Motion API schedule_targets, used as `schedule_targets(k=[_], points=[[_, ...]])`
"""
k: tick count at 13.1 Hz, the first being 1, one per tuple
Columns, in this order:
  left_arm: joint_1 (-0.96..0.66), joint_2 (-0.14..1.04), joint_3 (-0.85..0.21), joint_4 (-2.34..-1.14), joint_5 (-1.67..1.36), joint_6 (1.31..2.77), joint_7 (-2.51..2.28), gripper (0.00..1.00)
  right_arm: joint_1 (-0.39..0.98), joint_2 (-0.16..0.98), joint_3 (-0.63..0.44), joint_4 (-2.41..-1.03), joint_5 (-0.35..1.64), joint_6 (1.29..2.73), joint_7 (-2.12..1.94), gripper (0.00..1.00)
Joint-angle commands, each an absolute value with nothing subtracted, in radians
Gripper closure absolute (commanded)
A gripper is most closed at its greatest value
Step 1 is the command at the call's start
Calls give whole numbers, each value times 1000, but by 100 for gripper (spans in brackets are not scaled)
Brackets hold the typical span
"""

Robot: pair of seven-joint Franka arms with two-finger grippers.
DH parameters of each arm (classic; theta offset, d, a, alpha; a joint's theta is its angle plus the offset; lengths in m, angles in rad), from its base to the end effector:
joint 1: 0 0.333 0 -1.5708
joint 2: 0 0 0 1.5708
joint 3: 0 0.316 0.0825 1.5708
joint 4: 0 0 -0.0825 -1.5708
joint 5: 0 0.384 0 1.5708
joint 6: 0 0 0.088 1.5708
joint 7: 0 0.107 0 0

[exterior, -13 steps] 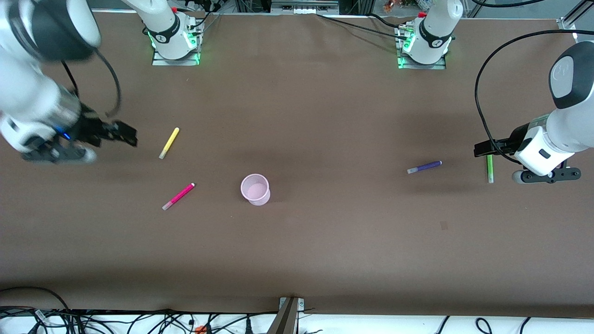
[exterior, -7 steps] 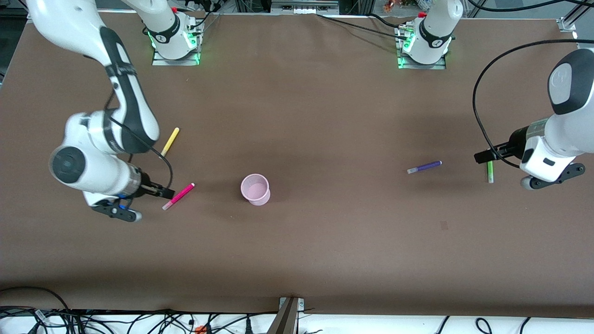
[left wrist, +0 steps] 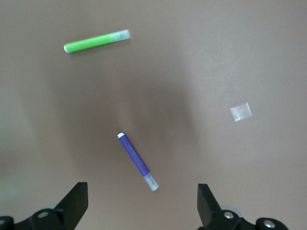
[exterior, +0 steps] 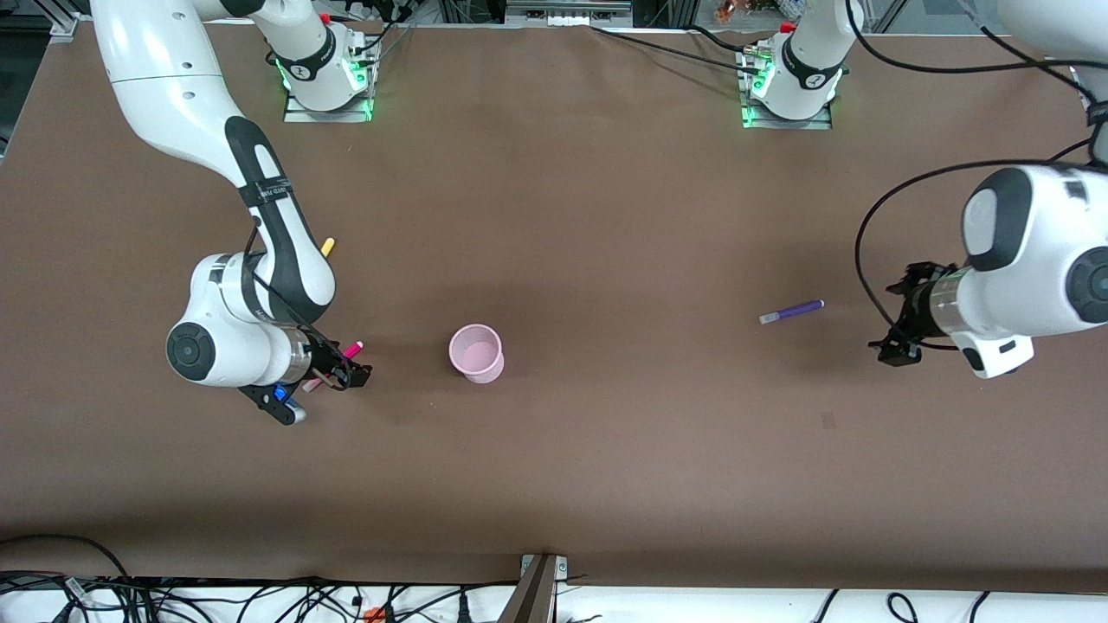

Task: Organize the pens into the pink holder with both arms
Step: 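Reach the right gripper down to the pink marker, then grasp the pink marker with the right gripper while the left gripper reaches the purple marker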

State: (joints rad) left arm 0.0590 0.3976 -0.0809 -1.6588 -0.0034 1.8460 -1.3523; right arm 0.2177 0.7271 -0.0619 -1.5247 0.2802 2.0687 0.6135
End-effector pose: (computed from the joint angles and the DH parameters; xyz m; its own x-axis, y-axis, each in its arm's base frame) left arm 0.6401 -0.0093 0.3639 0.2257 0.9710 -0.0785 0.9517 -0.2370 -0.1953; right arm 0.6786 0.1273 0.2171 0.7989 -0.5441 -0.2563 -0.5700 -0.8210 -0.0340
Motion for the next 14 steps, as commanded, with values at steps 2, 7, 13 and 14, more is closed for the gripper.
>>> schedule_targets(k=[2,7,13,14], points=[[44,417,-86,-1706,23,1894,-1559,0,206,729,-61,-1548,296,2045,646,18],[37,356,-90,-1983,20,2147,-1775,0,213,730,-67,-1594,281,2097,637,21],[31,359,-91,-2160,23,2398,-2029,0,209,739,-67,-1614,261,2161,623,56],[25,362,-91,-2175,25,2410,-2029,0,204,739,-67,-1618,262,2169,600,64]])
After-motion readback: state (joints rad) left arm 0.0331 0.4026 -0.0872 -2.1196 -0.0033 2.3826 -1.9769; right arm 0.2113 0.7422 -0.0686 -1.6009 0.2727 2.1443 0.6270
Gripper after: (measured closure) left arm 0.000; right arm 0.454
